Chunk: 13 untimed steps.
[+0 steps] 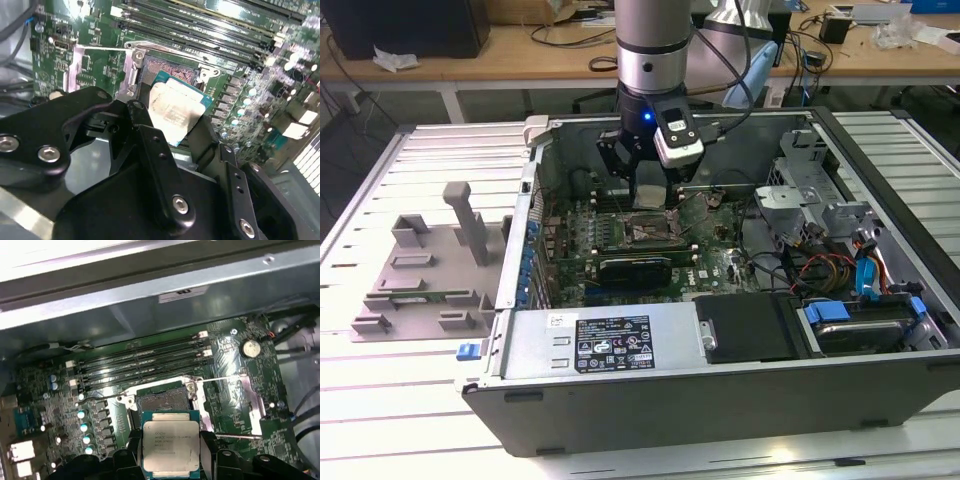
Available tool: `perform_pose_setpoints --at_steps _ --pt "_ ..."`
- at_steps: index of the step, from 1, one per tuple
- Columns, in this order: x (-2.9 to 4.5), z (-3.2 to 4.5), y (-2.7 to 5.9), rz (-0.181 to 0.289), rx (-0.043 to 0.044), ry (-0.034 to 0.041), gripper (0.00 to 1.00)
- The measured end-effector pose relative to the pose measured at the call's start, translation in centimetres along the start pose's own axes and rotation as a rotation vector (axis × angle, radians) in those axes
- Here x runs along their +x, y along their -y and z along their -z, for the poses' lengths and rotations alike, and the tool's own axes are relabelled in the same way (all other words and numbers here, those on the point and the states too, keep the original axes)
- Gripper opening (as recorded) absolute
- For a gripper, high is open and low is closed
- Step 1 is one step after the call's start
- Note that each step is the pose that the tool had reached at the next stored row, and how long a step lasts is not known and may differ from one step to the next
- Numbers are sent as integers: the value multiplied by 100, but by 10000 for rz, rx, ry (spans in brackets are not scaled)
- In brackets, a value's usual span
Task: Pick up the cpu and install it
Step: 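Place the cpu into insertion slot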
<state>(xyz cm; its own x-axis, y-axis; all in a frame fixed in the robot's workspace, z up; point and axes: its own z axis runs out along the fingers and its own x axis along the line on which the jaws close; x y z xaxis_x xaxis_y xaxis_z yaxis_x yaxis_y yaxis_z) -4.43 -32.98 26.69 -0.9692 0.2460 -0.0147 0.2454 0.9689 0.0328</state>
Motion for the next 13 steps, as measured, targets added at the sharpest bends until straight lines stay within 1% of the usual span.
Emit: perform_pose_setpoints --at_steps 2,4,6,9,10,13 --pt "0 -1 0 -741 11 25 55" --pt "0 -2 0 -1036 15 34 55" --pt "0 -3 0 -1471 22 48 55" --pt "0 -4 0 -1982 29 65 55" --pt "0 -4 0 -2272 33 74 55" --pt "0 -5 0 -2842 42 93 55"
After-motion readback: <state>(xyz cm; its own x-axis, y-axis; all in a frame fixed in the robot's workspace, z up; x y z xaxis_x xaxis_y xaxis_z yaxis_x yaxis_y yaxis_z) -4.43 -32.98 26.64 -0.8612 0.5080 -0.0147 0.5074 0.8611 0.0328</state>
